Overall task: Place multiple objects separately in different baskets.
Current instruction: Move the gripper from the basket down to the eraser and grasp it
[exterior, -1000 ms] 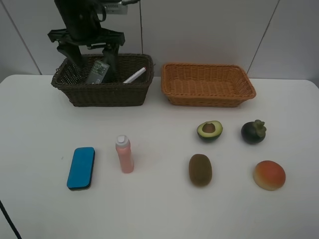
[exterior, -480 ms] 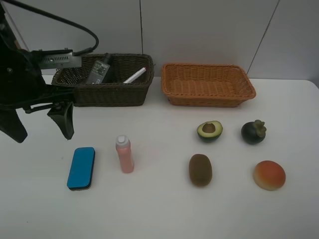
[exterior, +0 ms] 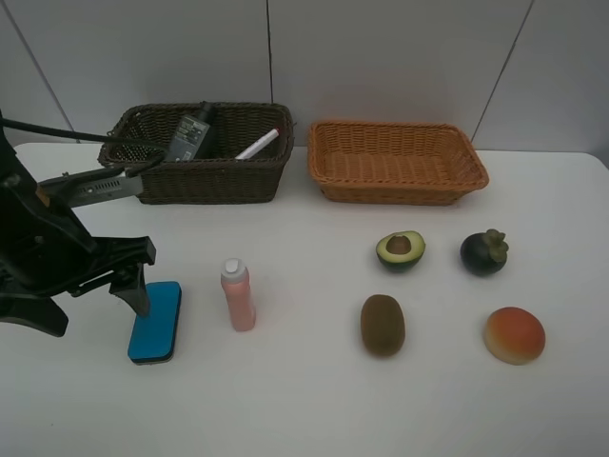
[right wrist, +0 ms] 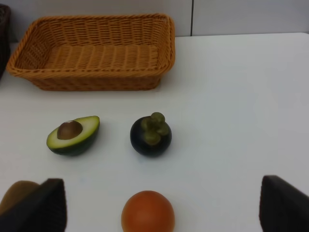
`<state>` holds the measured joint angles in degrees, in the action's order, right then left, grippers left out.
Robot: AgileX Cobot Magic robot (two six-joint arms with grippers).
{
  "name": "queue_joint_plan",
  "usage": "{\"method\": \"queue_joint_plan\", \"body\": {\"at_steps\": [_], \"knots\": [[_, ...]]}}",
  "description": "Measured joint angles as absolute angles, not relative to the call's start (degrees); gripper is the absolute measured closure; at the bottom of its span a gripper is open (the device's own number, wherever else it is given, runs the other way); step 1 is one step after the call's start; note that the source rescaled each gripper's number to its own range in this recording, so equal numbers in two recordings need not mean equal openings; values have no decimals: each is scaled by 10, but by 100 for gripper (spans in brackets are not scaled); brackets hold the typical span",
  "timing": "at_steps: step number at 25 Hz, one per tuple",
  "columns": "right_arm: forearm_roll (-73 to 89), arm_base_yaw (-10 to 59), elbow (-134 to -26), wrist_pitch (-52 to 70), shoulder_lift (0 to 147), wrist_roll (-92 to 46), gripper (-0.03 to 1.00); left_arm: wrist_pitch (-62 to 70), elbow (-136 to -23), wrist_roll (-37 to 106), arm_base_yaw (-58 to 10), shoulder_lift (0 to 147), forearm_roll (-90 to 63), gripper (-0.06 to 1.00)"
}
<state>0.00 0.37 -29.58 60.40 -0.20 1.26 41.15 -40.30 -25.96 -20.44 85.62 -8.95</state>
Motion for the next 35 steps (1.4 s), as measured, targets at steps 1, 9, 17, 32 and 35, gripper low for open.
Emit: {"method": "queue_joint_plan", "body": {"at_steps": [1,9,17,32,35], "knots": [[0,4,-296,604,-2,13,-3,396,-403,-253,-204,864,-90,-5],[0,4,-296,604,-2,13,-3,317,-402,-199,-204,958,-121,-5],[0,4,-296,604,-2,13,-3,244,-409,-186,-204,1022,-124,-5],[0,4,-296,604,-2,13,-3,251,-455,-176,-204,1075,-130,-5],[0,4,-296,604,-2,13,-3,258,-457,-175,-204,1076,-127,-1]]}}
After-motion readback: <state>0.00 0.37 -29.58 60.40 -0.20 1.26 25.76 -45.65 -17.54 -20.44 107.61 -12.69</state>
